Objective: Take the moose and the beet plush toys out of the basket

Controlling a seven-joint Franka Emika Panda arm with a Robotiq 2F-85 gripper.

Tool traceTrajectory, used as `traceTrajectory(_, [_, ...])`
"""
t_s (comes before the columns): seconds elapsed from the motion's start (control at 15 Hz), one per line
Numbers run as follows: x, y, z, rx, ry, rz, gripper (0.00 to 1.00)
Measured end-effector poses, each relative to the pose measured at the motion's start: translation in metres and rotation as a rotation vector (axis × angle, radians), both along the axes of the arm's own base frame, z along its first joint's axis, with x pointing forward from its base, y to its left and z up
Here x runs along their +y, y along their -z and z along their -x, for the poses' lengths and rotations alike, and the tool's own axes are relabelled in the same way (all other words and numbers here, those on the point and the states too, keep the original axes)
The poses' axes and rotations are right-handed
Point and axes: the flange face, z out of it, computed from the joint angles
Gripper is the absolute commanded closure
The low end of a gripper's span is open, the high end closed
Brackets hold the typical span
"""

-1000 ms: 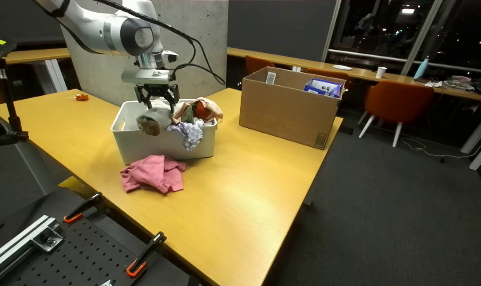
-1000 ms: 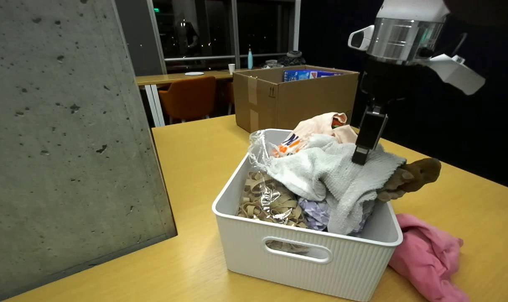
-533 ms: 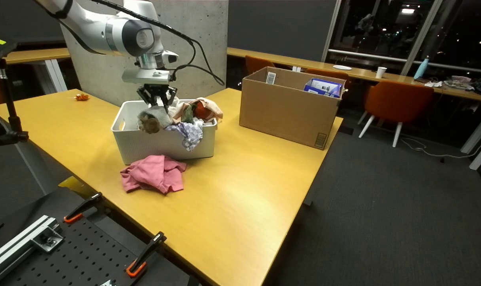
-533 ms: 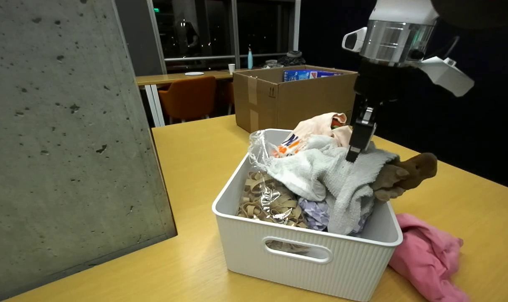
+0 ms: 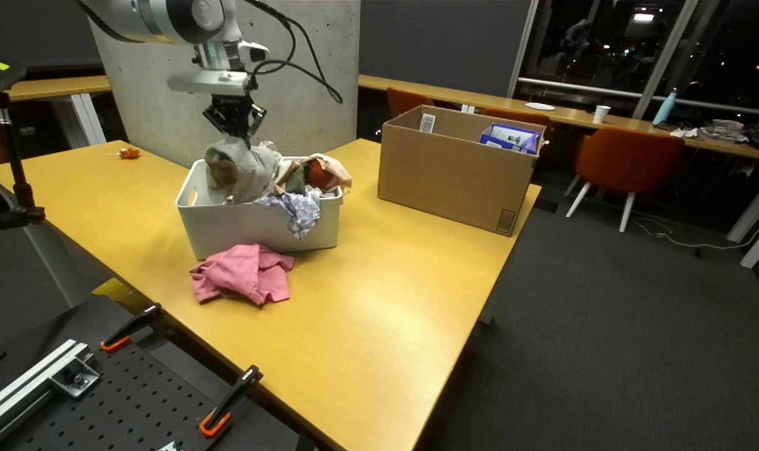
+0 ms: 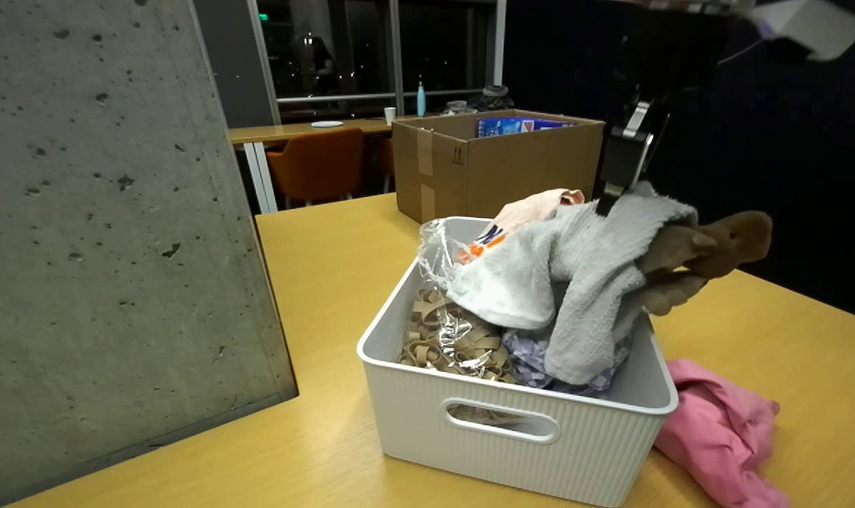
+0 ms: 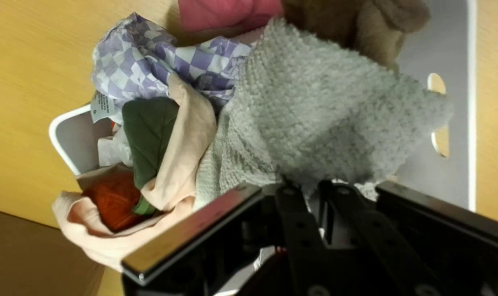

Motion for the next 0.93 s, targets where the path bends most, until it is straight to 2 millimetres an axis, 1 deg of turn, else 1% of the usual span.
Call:
traceTrajectory(0.2, [0.0, -0.053, 0.031, -0.017, 0.061, 0.005, 0.97])
traceTrajectory(0.33, [-0.009, -0.079, 0.058, -0.03, 0.111, 0.009, 0.97])
traceTrajectory(0.4, [-0.019, -0.09, 0.073, -0.037, 0.142, 0.011, 0.97])
traceTrajectory(0.47, [-0.031, -0.098, 0.087, -0.043, 0.176, 0.01, 0.97])
traceTrajectory(0.6, [-0.062, -0.106, 0.114, -0.049, 0.246, 0.001, 0.97])
traceTrajectory(0.73, [-0.098, -0.106, 0.141, -0.047, 0.313, -0.002, 0.97])
traceTrajectory(0.93, [-0.157, -0.099, 0.184, -0.044, 0.424, -0.009, 0.97])
